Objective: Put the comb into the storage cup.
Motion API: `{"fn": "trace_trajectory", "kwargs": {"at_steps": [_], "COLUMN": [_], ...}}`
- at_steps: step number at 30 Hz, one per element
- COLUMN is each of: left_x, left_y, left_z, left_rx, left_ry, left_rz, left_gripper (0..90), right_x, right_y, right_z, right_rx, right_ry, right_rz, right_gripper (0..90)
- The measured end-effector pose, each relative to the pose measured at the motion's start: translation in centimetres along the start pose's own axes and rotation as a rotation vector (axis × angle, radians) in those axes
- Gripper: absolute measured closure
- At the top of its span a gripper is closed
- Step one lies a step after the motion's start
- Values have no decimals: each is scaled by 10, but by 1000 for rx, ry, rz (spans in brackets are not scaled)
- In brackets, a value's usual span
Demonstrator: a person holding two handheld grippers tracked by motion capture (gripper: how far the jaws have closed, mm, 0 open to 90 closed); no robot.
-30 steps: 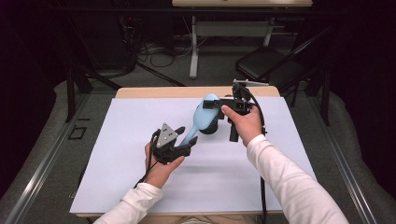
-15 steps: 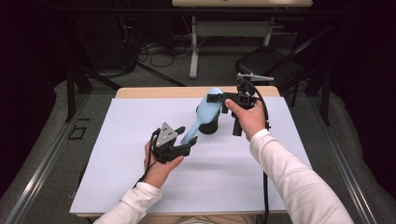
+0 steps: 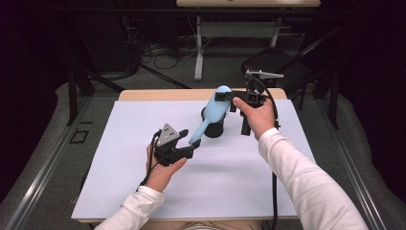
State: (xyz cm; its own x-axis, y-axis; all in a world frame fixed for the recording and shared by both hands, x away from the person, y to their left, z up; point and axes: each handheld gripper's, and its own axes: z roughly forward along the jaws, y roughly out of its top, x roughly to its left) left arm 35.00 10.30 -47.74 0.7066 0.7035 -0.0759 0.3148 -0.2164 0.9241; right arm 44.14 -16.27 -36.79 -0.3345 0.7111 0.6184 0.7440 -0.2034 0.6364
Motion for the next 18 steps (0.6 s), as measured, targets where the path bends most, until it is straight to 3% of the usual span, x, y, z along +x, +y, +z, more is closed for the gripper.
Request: {"fn": "trace_trajectory", "kwargs": {"at_steps": [7, 13, 18], "left_x": [0, 2, 7], "left_y": [4, 6, 7], "left_z": [-3, -6, -9], "left_rx": [28, 27, 4], "left_ry": [-9, -31, -52], "left_rz": [-17, -31, -78], "left_gripper": [226, 171, 120], "right_x": [5, 10, 13], "right_y": [7, 12, 17], "right_z": [-4, -6, -7], "right_rx": [-13, -26, -36], "right_ry": [-10, -19, -30], "right_rz": [-11, -30, -45], "right_gripper": [504, 504, 503]}}
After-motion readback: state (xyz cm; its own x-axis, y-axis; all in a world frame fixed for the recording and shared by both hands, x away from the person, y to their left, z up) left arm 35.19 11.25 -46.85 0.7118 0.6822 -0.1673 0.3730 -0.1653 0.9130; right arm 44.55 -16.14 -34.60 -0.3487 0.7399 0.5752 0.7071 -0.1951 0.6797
